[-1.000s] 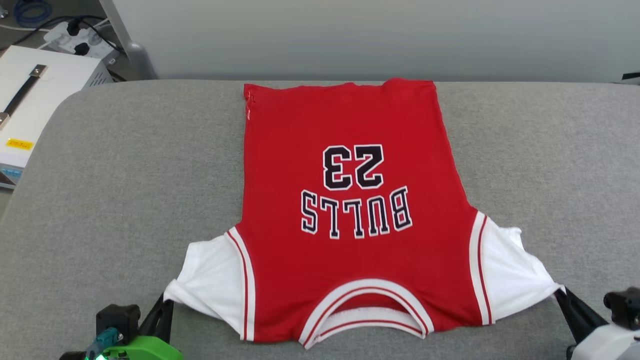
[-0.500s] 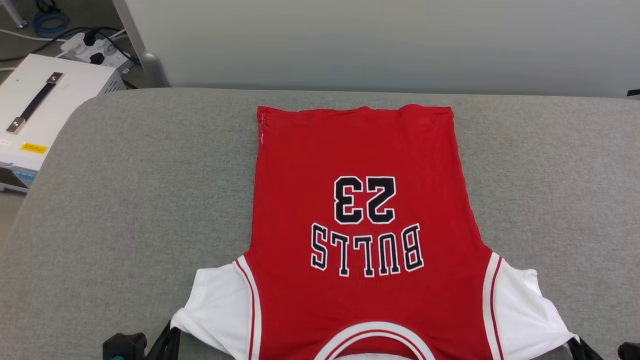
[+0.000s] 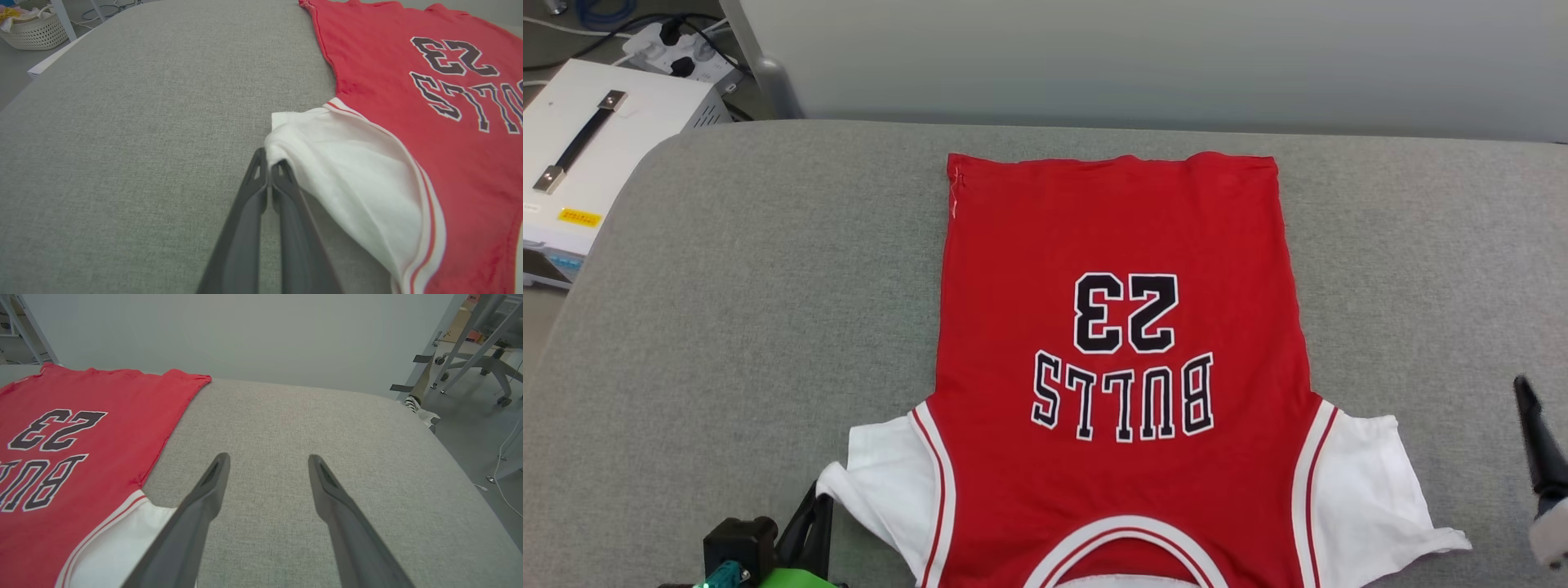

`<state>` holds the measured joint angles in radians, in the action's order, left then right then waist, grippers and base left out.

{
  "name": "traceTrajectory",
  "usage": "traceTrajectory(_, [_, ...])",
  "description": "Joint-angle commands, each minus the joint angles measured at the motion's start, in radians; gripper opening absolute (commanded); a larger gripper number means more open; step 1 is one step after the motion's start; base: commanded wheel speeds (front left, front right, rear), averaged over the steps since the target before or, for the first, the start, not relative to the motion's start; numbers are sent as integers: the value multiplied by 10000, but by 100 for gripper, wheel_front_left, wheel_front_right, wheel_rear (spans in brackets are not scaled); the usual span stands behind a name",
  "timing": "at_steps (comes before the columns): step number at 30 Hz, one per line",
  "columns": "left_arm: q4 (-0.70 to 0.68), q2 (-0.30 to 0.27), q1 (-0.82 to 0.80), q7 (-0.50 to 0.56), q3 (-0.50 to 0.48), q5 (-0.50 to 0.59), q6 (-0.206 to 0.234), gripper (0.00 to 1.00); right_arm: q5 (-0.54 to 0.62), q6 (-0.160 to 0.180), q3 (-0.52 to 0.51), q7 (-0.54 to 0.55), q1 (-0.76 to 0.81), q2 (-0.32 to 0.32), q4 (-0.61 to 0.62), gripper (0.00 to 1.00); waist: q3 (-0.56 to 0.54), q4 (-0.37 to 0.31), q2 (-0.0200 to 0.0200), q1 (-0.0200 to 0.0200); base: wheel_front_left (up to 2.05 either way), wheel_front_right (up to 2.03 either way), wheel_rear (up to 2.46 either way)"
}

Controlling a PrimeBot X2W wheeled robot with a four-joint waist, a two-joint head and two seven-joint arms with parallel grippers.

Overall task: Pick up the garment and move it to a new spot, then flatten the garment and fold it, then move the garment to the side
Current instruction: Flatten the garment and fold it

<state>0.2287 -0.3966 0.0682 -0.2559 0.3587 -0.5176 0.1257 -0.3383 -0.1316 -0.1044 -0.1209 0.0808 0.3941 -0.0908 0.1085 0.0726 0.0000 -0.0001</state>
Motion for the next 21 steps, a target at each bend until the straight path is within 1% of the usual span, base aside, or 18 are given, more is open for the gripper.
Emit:
traceTrajectory(1, [-151, 90, -233, -59, -125, 191, -57, 0, 4, 9, -204, 248, -451, 200, 519, 100, 208, 126, 0, 1, 0, 0, 0])
traceTrajectory(5, [-643, 310, -489, -59, -360, 590, -102, 0, -154, 9, -514, 1257, -1519, 709, 1619, 100, 693, 412, 0, 1, 0, 0, 0])
traceTrajectory(7, [-827, 439, -657, -59, -425, 795, -150, 0, -355, 9, -476, 1866, -2254, 924, 1922, 100, 991, 580, 0, 1, 0, 0, 0])
traceTrajectory(10, [-1108, 666, -942, -59, -503, 1071, -241, 0, -695, 9, -303, 2823, -3487, 1259, 2055, 100, 1560, 880, 0, 1, 0, 0, 0])
traceTrajectory(12, [-1301, 855, -1163, -59, -542, 1266, -308, 0, -861, 9, -37, 3565, -4390, 1659, 1970, 100, 2003, 1113, 0, 1, 0, 0, 0])
traceTrajectory(17, [-1810, 1467, -1585, -59, -697, 1724, -408, 0, -1700, 9, 1135, 5680, -6813, 2763, 1464, 100, 3104, 1637, 0, 1, 0, 0, 0])
traceTrajectory(18, [-1887, 1572, -1640, -59, -728, 1801, -437, 0, -1837, 9, 1388, 6060, -7232, 2939, 1346, 100, 3265, 1714, 0, 1, 0, 0, 0])
traceTrajectory(21, [-2112, 1915, -1786, -59, -821, 2051, -582, 0, -2496, 9, 2206, 7711, -8658, 3286, 832, 100, 3875, 1950, 0, 1, 0, 0, 0])
